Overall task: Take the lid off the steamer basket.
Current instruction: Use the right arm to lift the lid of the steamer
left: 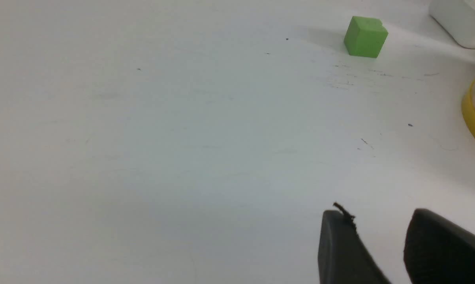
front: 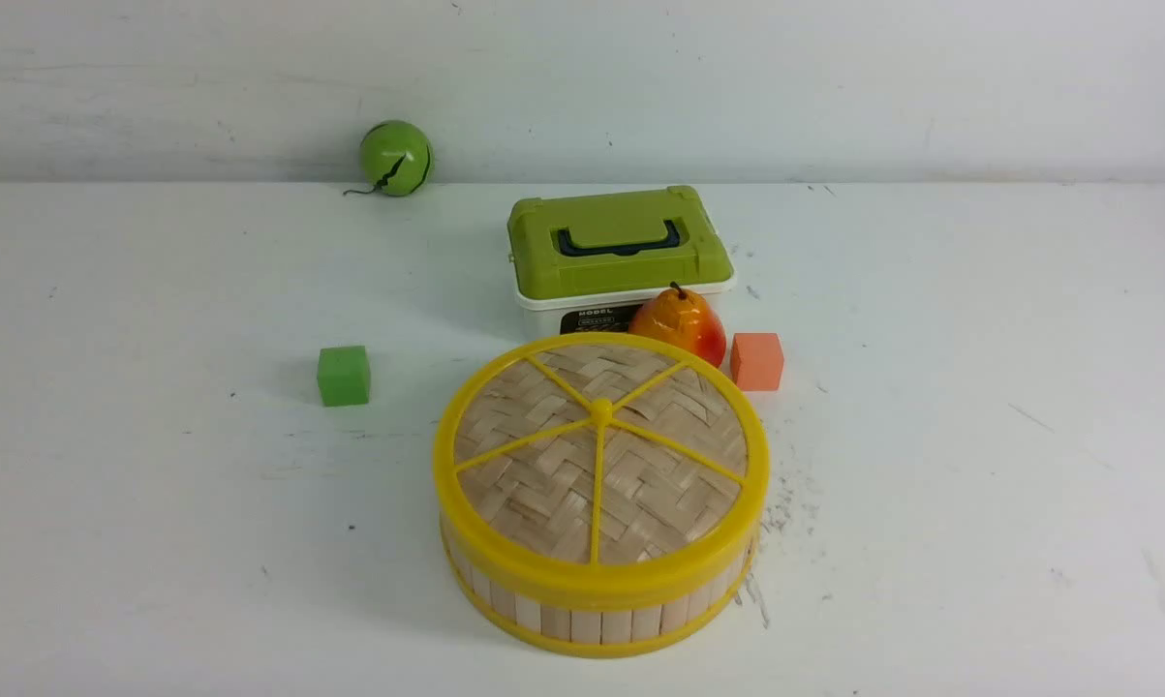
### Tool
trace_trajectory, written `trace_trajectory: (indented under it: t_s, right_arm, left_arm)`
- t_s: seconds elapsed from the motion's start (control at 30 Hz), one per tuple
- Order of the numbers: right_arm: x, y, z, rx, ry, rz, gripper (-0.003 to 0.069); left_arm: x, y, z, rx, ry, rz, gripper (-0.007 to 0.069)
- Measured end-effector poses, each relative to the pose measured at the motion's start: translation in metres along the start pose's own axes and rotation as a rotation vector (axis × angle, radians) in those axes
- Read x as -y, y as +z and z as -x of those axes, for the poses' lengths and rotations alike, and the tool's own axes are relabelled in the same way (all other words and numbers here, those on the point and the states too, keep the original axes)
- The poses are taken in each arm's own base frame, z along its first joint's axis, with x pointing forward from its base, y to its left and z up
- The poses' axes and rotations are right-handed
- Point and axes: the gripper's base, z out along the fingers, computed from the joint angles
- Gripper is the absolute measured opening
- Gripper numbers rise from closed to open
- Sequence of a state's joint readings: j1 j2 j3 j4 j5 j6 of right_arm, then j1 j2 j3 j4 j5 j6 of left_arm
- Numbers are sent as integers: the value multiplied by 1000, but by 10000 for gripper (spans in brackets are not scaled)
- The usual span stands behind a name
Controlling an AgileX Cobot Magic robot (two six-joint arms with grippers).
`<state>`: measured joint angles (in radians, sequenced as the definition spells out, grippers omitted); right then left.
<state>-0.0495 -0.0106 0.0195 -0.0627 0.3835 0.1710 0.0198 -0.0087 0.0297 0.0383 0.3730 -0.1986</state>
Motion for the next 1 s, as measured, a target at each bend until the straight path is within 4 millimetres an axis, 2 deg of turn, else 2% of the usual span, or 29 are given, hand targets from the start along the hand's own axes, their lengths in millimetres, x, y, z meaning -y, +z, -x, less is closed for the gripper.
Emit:
trace_trajectory:
  t_s: [1.0]
  right_arm:
    - [0,0,0,0,-4,-2,62]
  left_arm:
    - [0,0,0,0,0,0,239]
